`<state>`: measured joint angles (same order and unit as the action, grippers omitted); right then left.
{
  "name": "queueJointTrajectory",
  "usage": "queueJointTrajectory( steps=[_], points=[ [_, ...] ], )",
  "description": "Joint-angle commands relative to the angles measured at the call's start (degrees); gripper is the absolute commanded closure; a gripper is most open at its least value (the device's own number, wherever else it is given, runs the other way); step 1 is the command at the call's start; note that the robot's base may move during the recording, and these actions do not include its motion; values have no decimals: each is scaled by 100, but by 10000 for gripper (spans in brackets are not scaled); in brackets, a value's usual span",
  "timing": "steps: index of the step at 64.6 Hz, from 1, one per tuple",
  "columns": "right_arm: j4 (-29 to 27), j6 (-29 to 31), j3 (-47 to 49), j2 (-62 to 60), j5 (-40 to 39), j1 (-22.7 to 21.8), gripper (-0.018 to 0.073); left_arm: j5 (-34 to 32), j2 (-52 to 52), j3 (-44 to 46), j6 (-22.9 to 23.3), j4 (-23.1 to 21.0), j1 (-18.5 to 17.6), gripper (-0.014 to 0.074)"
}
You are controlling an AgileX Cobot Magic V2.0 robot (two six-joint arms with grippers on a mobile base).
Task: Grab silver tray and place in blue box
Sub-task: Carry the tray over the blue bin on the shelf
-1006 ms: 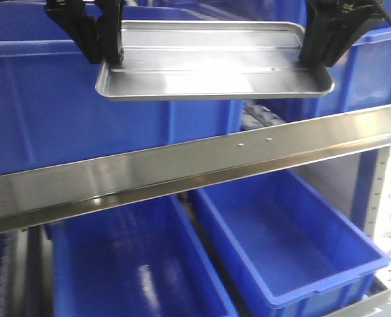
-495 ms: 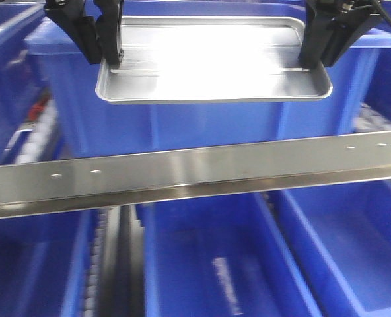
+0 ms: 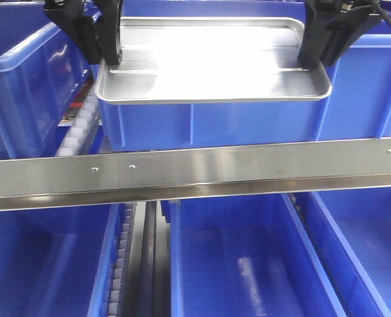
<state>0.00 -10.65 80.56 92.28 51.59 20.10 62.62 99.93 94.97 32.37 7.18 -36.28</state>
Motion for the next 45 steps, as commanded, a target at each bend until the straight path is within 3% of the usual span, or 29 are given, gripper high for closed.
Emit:
queueJointTrajectory(
  steps=[1,45],
  points=[
    [-275,102,218,-267,-301,58,503,-482,-302,216,51,-207,-53,587],
    [-275,102,218,-267,-301,58,503,-482,-302,216,51,-217,-53,587]
  ],
)
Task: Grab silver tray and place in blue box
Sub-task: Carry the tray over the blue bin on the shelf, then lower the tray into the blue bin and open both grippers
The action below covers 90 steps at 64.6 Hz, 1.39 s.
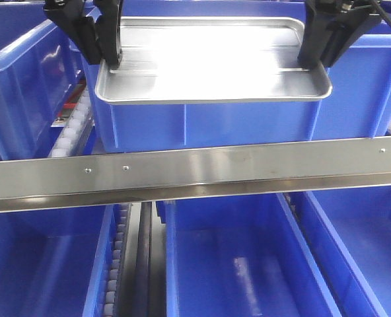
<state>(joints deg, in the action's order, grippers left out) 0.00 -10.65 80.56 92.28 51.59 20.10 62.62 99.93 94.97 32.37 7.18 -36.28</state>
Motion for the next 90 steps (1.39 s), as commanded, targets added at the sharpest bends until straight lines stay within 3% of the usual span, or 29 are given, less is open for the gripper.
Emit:
queueJointTrajectory(
  steps=[1,31,42,63,76,90],
  points=[
    [-275,102,218,-267,-301,58,503,-482,-302,216,51,-217,-53,587],
    [-275,102,218,-267,-291,58,503,-753,-302,216,51,-217,-53,587],
    [-275,108,254,-289,-14,58,503,-709,-302,328,51,-475,-53,587],
    [-248,262,1623,-289,456,58,503,-627,-302,1496,-366,-459,-53,587],
    [50,273,2417,-137,135,58,503,-1226,-266,1872,-366,125,-26,587],
    [376,273,2962,490,-148,-8,503,-1915,145,1895,-366,127,357,587]
  ],
)
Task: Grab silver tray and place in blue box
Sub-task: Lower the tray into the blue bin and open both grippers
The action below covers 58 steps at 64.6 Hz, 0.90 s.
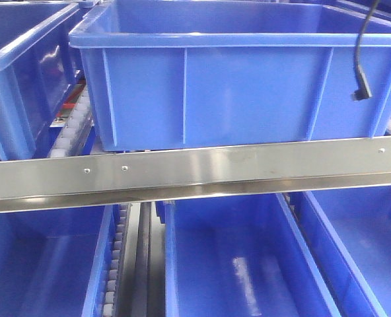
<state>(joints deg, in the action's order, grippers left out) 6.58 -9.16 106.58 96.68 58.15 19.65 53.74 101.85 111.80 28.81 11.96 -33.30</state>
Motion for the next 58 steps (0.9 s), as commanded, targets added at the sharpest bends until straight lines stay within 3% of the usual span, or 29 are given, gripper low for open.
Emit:
queueJointTrajectory(
  steps=[1,20,33,40,46,52,58],
  points=[
    [-269,124,382,99,-834,30,503,-1068,-14,213,-10,-351,78,587],
    [-254,124,461,746,-1459,-259,503,-1783,539,222,-10,-178,159,587],
    [-254,124,461,837,-1540,-428,499,-1884,638,222,-10,-103,159,580],
    [-254,124,461,837,-1596,-467,482,-1980,638,222,-10,14,159,502],
    [-259,124,461,837,-1631,-467,368,-2054,638,222,-10,66,167,388],
    [-259,124,461,837,-1685,-467,175,-2080,638,222,-10,66,181,272],
    [-254,124,461,837,-1715,-467,7,-2127,638,222,-10,78,194,237]
  ],
)
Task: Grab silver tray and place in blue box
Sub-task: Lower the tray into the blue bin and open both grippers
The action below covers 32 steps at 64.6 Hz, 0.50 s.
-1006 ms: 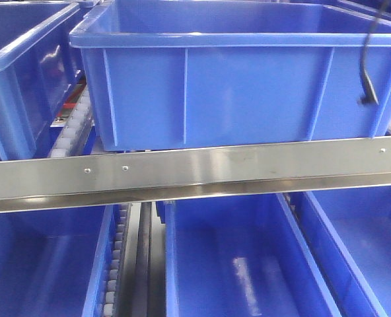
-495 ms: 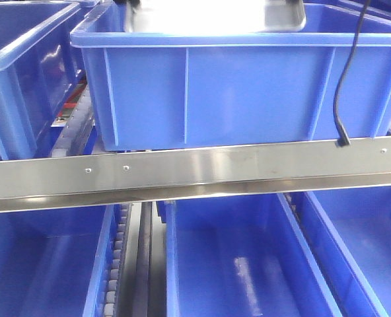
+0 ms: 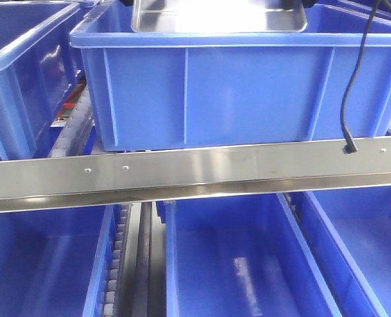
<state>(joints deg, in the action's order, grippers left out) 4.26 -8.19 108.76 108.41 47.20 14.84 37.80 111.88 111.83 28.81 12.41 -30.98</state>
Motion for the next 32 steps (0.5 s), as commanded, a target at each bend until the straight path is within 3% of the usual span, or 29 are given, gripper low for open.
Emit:
queueJointTrajectory(
  steps=[1,6,25,32],
  points=[
    [-22,28,243,-336,-621,15,-10,-557,-365,219,-10,33,-38,237],
    [-22,28,243,-336,-621,15,-54,-596,-365,219,-10,44,-23,237],
    [-16,28,243,-498,-570,15,-54,-487,-429,219,-10,66,-17,238],
    [-16,28,243,-742,-424,15,27,-170,-681,219,-10,66,-17,261]
  ],
)
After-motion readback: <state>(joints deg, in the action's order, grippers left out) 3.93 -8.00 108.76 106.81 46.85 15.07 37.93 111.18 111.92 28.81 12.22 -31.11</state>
